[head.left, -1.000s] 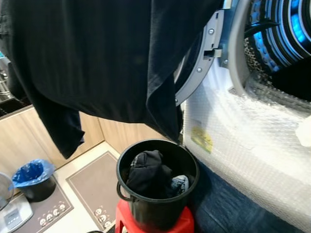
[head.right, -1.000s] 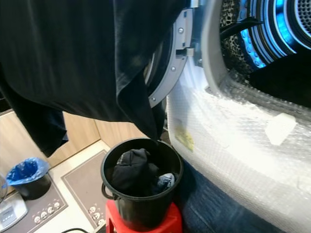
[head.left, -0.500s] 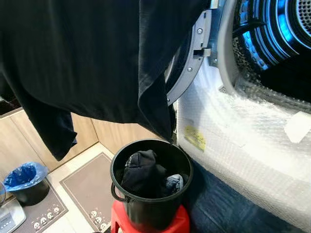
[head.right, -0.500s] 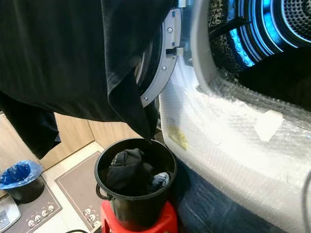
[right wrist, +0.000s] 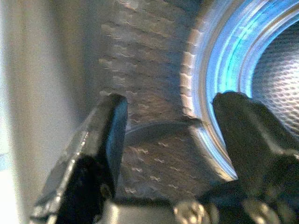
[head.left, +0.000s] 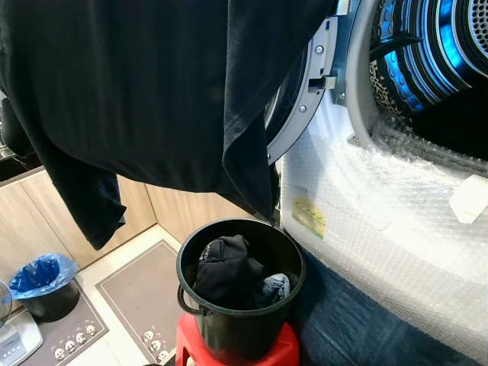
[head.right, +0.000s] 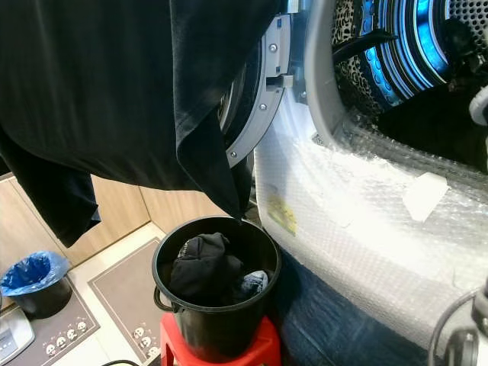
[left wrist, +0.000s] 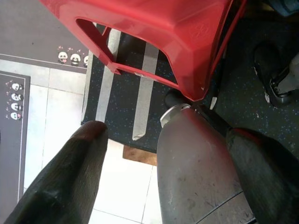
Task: Clothes washing
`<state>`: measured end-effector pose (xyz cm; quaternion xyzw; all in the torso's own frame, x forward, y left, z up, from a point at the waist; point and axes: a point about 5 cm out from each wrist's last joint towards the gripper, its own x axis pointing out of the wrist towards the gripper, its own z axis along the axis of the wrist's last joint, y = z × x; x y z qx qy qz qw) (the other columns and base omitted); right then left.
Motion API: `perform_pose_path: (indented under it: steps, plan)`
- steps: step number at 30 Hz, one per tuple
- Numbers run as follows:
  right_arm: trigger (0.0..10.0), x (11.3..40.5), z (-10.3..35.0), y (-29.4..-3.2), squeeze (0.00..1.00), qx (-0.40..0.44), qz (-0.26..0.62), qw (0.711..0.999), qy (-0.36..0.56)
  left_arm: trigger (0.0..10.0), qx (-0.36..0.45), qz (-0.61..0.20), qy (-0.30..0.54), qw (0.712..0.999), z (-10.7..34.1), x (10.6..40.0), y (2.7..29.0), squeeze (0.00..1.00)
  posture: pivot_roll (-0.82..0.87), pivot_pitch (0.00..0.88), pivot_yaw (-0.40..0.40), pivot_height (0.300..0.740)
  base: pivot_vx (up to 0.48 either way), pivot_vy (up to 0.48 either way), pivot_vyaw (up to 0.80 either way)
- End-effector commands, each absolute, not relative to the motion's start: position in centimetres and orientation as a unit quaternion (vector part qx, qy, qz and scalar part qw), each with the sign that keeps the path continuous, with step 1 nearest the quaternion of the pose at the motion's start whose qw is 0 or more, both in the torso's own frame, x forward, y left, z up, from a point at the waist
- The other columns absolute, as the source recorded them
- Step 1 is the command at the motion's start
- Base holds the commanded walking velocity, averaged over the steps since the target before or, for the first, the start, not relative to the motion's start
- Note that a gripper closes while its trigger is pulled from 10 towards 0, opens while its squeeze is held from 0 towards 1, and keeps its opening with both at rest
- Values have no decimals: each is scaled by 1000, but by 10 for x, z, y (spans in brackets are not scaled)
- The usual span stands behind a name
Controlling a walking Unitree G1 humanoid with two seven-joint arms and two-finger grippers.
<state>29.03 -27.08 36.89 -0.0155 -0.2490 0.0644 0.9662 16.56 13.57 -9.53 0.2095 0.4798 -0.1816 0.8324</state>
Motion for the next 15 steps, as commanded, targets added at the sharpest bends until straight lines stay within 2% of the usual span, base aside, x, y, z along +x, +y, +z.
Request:
perform_pose_path:
  steps: [1,3,5,6,9,11,13,15]
  plan:
    - [10000,279,373,-261,0,2,118,952,-282,10000,209,-178,509,816,-101,152,144,0,-167,0,15,740,0,0,0]
    - [10000,276,370,-259,0,15,135,948,-288,10000,209,-177,509,816,-101,152,144,0,-166,0,17,740,0,0,0]
    - [10000,266,361,-253,0,68,198,926,-313,10000,211,-177,508,816,-101,153,145,0,-162,0,21,740,0,0,0]
    - [10000,266,361,-253,0,68,198,926,-313,10000,211,-177,508,816,-101,153,145,0,-162,0,21,740,0,0,0]
    - [10000,251,345,-238,0,156,312,883,-314,10000,215,-177,507,816,-101,154,145,0,-158,0,24,740,0,0,0]
    - [10000,241,334,-232,0,175,361,861,-312,10000,217,-176,506,816,-101,154,145,0,-158,0,24,740,0,0,0]
    - [10000,235,323,-226,0,177,396,853,-292,10000,218,-175,506,816,-101,154,146,0,-152,0,28,740,0,0,0]
    - [10000,225,301,-212,0,147,457,841,-247,10000,221,-174,506,815,-100,155,148,0,-152,0,33,740,0,0,0]
